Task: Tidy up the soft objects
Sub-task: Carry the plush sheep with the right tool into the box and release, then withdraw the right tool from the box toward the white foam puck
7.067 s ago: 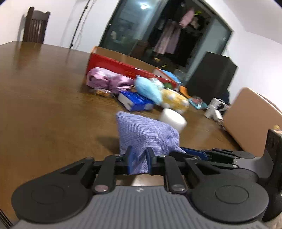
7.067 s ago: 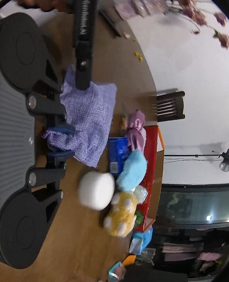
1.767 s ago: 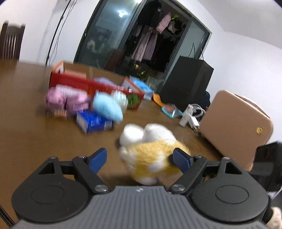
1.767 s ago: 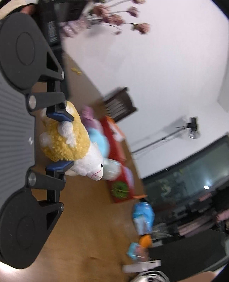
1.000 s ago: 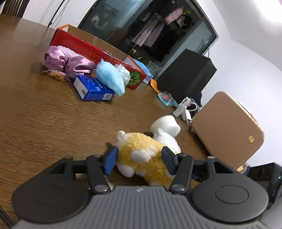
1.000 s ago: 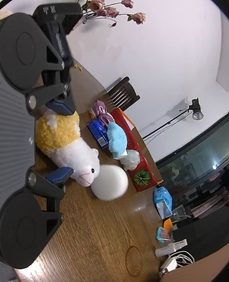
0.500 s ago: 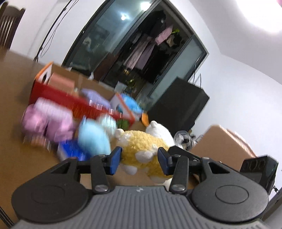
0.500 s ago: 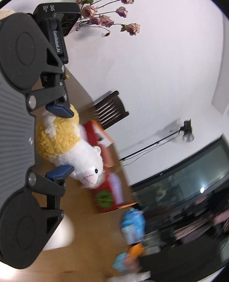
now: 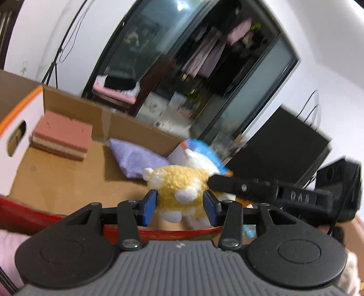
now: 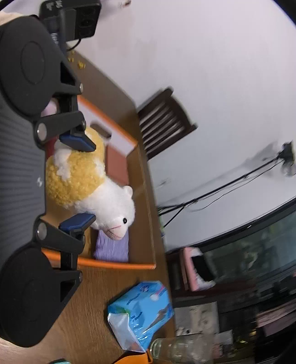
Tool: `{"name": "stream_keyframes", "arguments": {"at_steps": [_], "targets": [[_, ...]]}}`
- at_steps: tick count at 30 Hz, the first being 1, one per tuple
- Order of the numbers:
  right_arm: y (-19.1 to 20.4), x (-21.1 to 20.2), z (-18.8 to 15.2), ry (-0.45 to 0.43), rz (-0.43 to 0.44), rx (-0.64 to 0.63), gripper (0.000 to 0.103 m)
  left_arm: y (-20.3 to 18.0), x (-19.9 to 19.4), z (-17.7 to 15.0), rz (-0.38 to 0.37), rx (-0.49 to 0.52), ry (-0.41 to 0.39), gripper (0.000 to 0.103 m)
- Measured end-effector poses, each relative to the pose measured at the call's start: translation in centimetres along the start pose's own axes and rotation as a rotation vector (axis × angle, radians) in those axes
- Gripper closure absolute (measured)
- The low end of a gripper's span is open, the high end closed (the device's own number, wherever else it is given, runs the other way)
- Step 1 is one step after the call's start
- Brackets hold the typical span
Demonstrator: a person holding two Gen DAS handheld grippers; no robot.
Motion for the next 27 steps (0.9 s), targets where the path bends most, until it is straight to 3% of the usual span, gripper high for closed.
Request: {"name": "stream_keyframes", "arguments": {"at_steps": [4,7,13,17,19,23,27], "targets": [[-1.1,2.0,-0.5,0.023,-0.077,-0.038,0.043,0.4,2.1,-0.9,0.017,0.060,0.039,0.059],[-0.7,1.9,-1.0,0.027,-0.091,-0.080,0.043,-0.2,2.1,-1.0,-0.023,0.083,0.064,0.057],[1.7,-1.6,-0.4,-0.046,-0.152,-0.168,0.042,-2.1,-2.0,-0.2,0.018,0.165,0.014,0.056],[4.1,-5.8,-0.3,-0.082,-0.191,-0.223,0.036,-3.4,-6.7,0.7,0.142,0.263,-0.051,0.048],[5.3,-8.0,-0.6,-0.099,-0.222,-0.259,0.035,-3.5,-9.4,0.8,0.215,0.297,-0.079,0.039],[7.5,-12.3,-2.2,-0.153,-0.270,-0.315,0.027,-3.6,-14.2,-0.3,0.345,0.356,-0.126,0.031],[9.4,-15.7,-4.8,-0.228,-0.305,-0.365,0.020,-3.8,-18.3,-1.9,0.426,0.396,-0.180,0.023]]}}
Point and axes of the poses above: each gripper's, at about its wrist camera, not at the fingertips, and x roughly the way its jaws point, y to its left, z to its top, the point moved 4 cm from there along x, roughly the way its jaws point, and after that the axes turned 5 degrees about -z, right-handed, at the moved point
